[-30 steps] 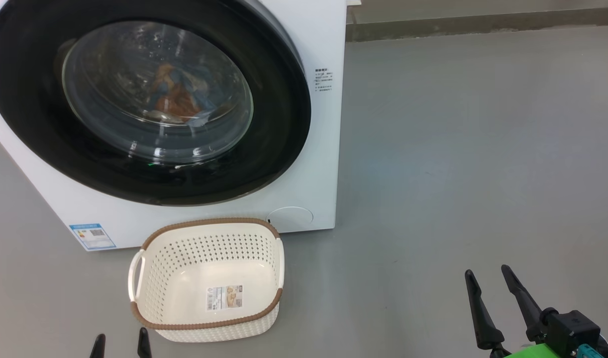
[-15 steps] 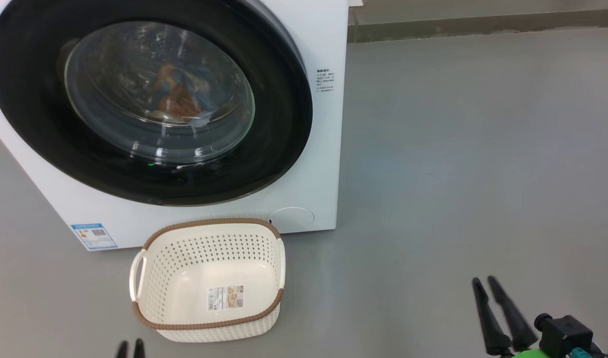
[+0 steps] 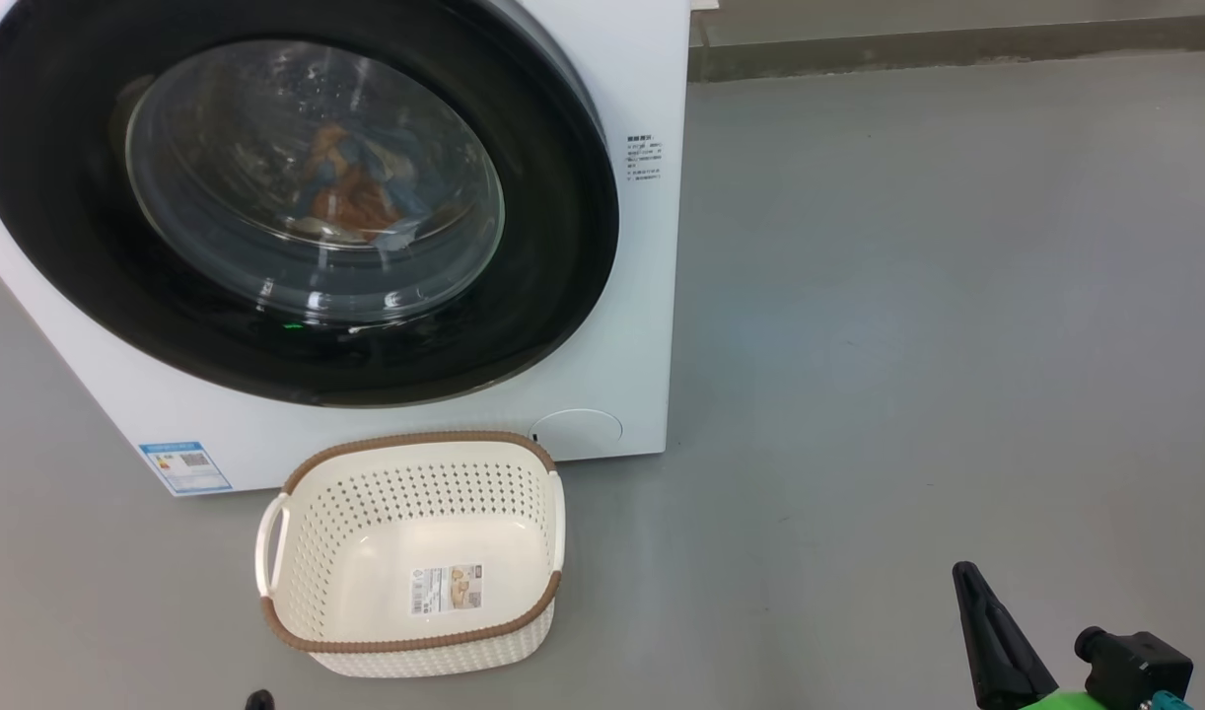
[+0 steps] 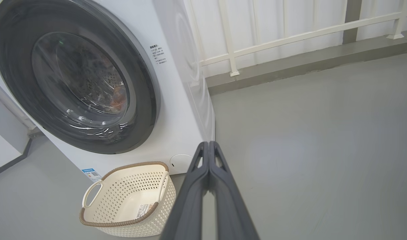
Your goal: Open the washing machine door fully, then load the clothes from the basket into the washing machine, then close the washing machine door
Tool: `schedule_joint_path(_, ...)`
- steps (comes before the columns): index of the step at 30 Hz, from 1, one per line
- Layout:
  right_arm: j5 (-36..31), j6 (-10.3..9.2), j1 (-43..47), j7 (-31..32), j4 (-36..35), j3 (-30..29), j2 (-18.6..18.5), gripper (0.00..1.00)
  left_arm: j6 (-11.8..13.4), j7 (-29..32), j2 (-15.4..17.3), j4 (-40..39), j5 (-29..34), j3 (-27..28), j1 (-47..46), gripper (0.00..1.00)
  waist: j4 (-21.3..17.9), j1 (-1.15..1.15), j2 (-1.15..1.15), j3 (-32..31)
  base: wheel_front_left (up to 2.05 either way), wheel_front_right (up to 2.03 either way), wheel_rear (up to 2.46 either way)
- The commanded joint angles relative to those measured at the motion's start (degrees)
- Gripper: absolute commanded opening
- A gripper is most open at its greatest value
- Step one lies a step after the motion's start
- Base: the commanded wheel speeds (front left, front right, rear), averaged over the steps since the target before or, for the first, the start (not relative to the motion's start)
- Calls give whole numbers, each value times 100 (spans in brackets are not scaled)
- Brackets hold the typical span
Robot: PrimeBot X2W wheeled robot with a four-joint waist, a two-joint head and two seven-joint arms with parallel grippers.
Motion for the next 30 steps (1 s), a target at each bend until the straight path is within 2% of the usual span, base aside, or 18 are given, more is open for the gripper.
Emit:
schedule_joint_path(1,173,-1,-111,39,-116,-25,-22,0,-44,22,86,-80,-168,44,-200,0,0,-1,0,3,0,0,0)
schedule_joint_path(30,2135,-3,-353,548,12,-127,-28,0,-236,435,193,248,-2157,156,-719,0,-13,-1,0,47,0,0,0)
